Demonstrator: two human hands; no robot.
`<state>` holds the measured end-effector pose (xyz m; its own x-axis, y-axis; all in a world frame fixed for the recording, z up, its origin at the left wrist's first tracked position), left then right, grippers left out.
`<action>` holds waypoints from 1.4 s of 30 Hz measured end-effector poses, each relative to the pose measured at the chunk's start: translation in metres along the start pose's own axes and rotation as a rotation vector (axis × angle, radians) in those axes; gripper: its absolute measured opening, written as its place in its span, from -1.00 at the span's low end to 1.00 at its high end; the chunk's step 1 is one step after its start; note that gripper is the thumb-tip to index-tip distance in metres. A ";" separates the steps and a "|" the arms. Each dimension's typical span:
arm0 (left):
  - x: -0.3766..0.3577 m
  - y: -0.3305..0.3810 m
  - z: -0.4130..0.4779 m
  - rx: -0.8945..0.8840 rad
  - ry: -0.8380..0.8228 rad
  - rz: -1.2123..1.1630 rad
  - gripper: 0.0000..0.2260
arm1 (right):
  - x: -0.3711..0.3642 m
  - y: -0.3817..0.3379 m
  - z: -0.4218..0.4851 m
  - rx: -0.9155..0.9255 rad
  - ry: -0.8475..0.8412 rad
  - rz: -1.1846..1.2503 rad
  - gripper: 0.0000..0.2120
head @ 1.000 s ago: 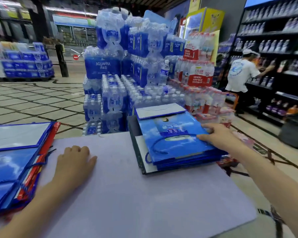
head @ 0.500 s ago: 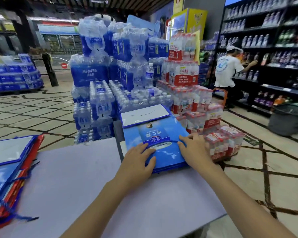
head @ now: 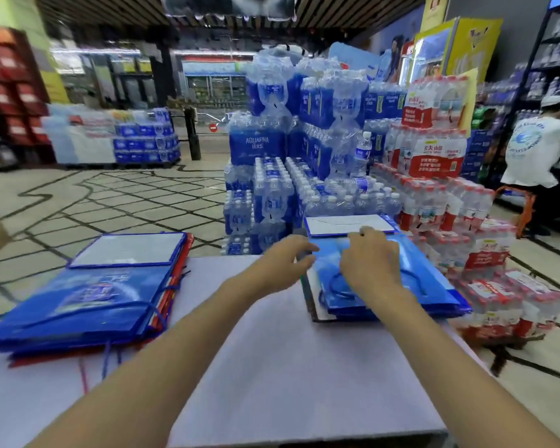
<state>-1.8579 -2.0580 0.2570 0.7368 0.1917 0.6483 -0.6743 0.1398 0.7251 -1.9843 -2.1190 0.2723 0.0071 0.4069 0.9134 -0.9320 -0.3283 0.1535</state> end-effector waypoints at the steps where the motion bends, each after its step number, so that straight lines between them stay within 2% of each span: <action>1: 0.034 -0.007 -0.012 0.002 0.098 0.018 -0.77 | 0.012 -0.034 -0.004 0.061 0.060 0.084 -0.79; 2: 0.069 -0.019 -0.027 0.017 0.209 0.019 -0.79 | 0.022 -0.068 -0.010 0.111 0.085 0.202 -0.79; 4: 0.140 -0.049 -0.070 0.078 0.473 -0.004 -0.82 | 0.034 -0.132 -0.025 0.186 0.023 0.498 -0.79; 7: 0.223 -0.115 -0.150 0.288 0.772 0.090 -0.82 | 0.037 -0.220 -0.050 0.246 -0.215 0.790 -0.76; 9: 0.255 -0.163 -0.200 0.478 0.833 0.179 -0.81 | 0.028 -0.270 -0.065 0.261 -0.335 0.842 -0.80; 12: 0.269 -0.217 -0.260 0.763 0.788 0.322 -0.59 | 0.011 -0.321 -0.087 0.261 -0.431 0.855 -0.76; 15: 0.266 -0.248 -0.296 0.918 0.734 0.391 -0.41 | 0.000 -0.338 -0.095 0.225 -0.427 0.780 -0.62; 17: 0.269 -0.254 -0.307 0.967 0.788 0.378 -0.42 | -0.004 -0.340 -0.094 0.192 -0.422 0.737 -0.64; 20: 0.274 -0.247 -0.303 0.909 0.818 0.428 -0.50 | -0.016 -0.345 -0.090 0.158 -0.481 0.725 -0.81; 22: 0.277 -0.240 -0.300 0.852 0.868 0.408 -0.59 | -0.024 -0.343 -0.085 0.070 -0.539 0.854 -0.83; 27: 0.290 -0.225 -0.302 0.664 1.074 0.181 -0.81 | -0.028 -0.335 -0.073 -0.176 -0.615 1.371 -0.69; 30: 0.289 -0.204 -0.292 0.553 1.129 0.126 -0.85 | -0.016 -0.326 -0.064 -0.187 -0.631 1.516 -0.62; 33: 0.277 -0.176 -0.268 0.460 1.140 0.066 -0.82 | 0.005 -0.293 -0.043 -0.117 -0.510 1.485 -0.68; 37: 0.248 -0.151 -0.221 0.347 1.058 0.015 -0.71 | 0.017 -0.230 -0.015 -0.079 -0.354 1.430 -0.71; 39: 0.225 -0.146 -0.194 0.334 0.970 0.006 -0.65 | 0.011 -0.196 -0.004 -0.078 -0.300 1.282 -0.80; 42: 0.180 -0.149 -0.155 0.391 0.754 0.107 -0.61 | -0.008 -0.152 0.006 -0.056 -0.277 0.921 -0.82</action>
<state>-1.6321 -1.8937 0.2295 0.3482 0.7989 0.4904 -0.5711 -0.2340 0.7868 -1.8404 -2.0771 0.2438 -0.6576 -0.2082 0.7240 -0.6302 -0.3745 -0.6801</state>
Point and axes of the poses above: each hand's wrist, its own z-axis towards the middle knuckle, its own x-axis out of the back of the hand, y = z × x, the point moved 10 cm from there along z, towards the middle knuckle, and after that the axes turned 15 degrees about -z, right-handed, at the moved point
